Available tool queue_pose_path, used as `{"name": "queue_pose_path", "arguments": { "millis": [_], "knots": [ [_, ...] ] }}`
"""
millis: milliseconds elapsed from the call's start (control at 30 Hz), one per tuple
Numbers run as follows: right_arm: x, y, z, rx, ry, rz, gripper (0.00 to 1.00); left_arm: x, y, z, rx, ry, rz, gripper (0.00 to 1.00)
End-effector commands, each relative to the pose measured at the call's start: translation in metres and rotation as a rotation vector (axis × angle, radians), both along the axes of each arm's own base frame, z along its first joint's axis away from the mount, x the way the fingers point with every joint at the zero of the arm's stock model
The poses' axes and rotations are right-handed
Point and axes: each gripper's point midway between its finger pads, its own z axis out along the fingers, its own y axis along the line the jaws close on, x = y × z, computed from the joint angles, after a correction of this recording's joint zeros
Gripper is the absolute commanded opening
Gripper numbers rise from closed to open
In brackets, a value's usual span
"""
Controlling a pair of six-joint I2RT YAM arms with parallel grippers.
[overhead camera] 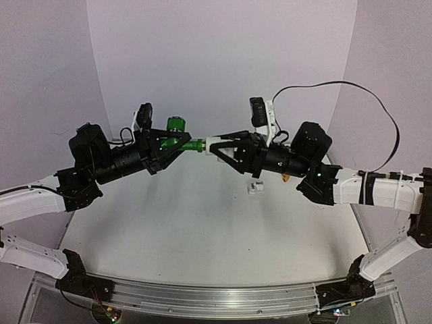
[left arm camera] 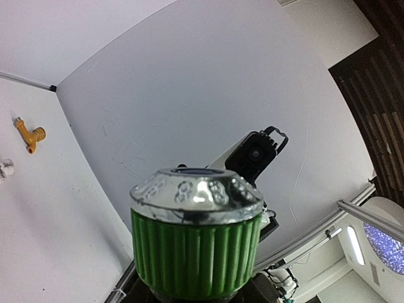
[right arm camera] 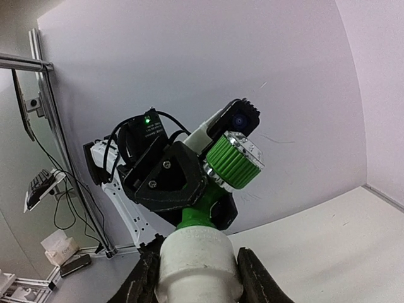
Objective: Install the water faucets
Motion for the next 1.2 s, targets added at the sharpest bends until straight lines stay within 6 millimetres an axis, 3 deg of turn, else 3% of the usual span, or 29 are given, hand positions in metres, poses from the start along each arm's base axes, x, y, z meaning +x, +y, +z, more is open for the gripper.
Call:
{"name": "queue_pose_path", "arguments": {
  "millis": [0, 600, 833, 1167],
  "knots": [
    [-0.009, 0.006, 0.030, 0.098, 0.079, 0.073, 0.00, -0.020, -0.009, 0.000, 0.030, -0.130, -0.055, 0.00],
    [0.012, 0.019, 0.042, 0.238, 0.425, 0.169, 0.00, -0.023, -0.013, -0.002, 0.105, -0.423, 0.000, 0.00],
    [0.020, 0.022, 0.044, 0.291, 0.562, 0.217, 0.00, -0.034, -0.011, 0.000, 0.107, -0.672, 0.017, 0.00],
    [0.023, 0.026, 0.054, 0.330, 0.736, 0.304, 0.00, -0.049, -0.028, -0.021, 0.177, -1.020, -0.060, 0.00]
  ]
}}
